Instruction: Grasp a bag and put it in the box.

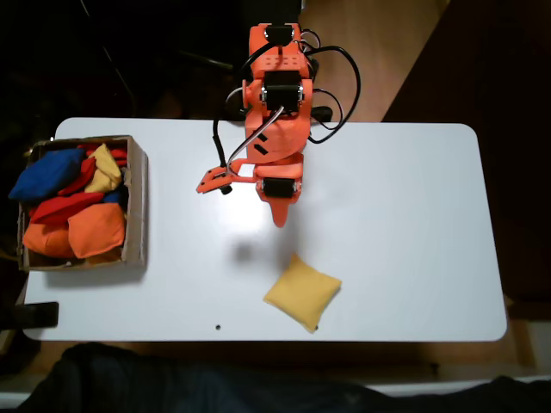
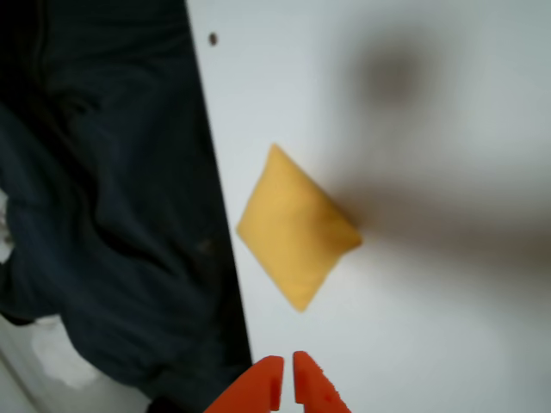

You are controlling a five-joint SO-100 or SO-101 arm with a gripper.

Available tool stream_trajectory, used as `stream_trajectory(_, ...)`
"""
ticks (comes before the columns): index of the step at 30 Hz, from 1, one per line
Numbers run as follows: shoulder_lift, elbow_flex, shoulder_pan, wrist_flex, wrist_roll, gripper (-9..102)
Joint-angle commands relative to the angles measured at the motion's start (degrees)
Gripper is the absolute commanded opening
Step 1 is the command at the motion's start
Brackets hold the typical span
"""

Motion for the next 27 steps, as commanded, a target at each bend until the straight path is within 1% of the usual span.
stream_trajectory(1, -1.58, -5.80, -0.62, 1.14, 0.35, 0)
stream_trajectory(16, -10.55, -17.23, -1.85, 3.08, 0.79, 0)
stream_trajectory(27, -16.96, -18.46, -2.11, -1.49, 0.53, 0)
